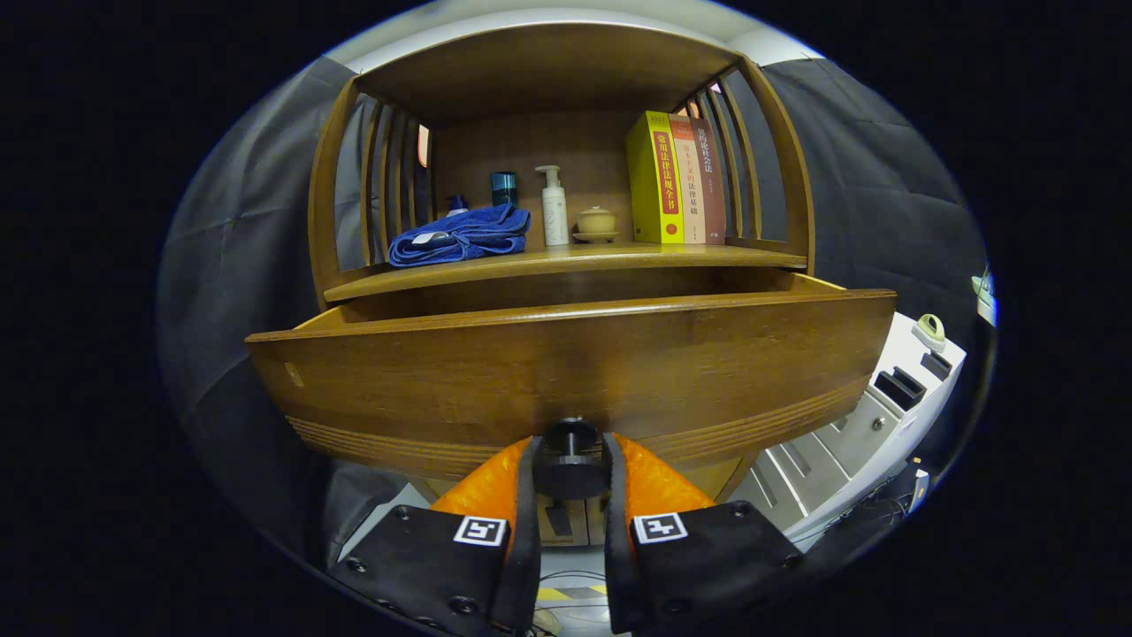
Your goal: Pull open the drawer, take out the items inside it, and place them on the countertop above the cabinet.
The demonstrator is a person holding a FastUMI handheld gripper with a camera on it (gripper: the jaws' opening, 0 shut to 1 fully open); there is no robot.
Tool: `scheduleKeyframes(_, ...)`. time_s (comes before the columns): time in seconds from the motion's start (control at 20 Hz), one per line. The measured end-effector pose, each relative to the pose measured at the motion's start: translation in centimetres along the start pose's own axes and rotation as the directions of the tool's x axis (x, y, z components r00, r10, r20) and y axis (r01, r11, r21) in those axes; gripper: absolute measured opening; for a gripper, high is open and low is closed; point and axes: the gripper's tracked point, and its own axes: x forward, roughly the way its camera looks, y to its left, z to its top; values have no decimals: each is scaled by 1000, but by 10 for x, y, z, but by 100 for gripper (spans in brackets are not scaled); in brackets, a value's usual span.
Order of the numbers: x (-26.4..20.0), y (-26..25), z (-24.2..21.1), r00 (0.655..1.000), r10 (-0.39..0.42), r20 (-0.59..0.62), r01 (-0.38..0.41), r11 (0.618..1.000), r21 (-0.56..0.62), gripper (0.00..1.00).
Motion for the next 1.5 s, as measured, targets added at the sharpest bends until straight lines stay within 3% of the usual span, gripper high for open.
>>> scheduleKeyframes(0.2, -13, 0, -5, 1000, -30, -5, 30, 999, 10, 39)
scheduleKeyframes(0.25, -15, -1, -4, 999, -33, -9, 33, 999, 9, 32)
scheduleKeyframes(0.75, -70, -6, -21, 999, -35, -32, 35, 999, 9, 32)
scheduleKeyframes(1.35, -95, -6, -28, 998, -50, -36, 50, 999, 7, 32)
scheduleKeyframes(1.45, -94, -7, -25, 999, -52, -12, 53, 998, 24, 36)
scheduleKeyframes(1.5, -93, -8, -27, 998, -57, -15, 58, 998, 38, 44)
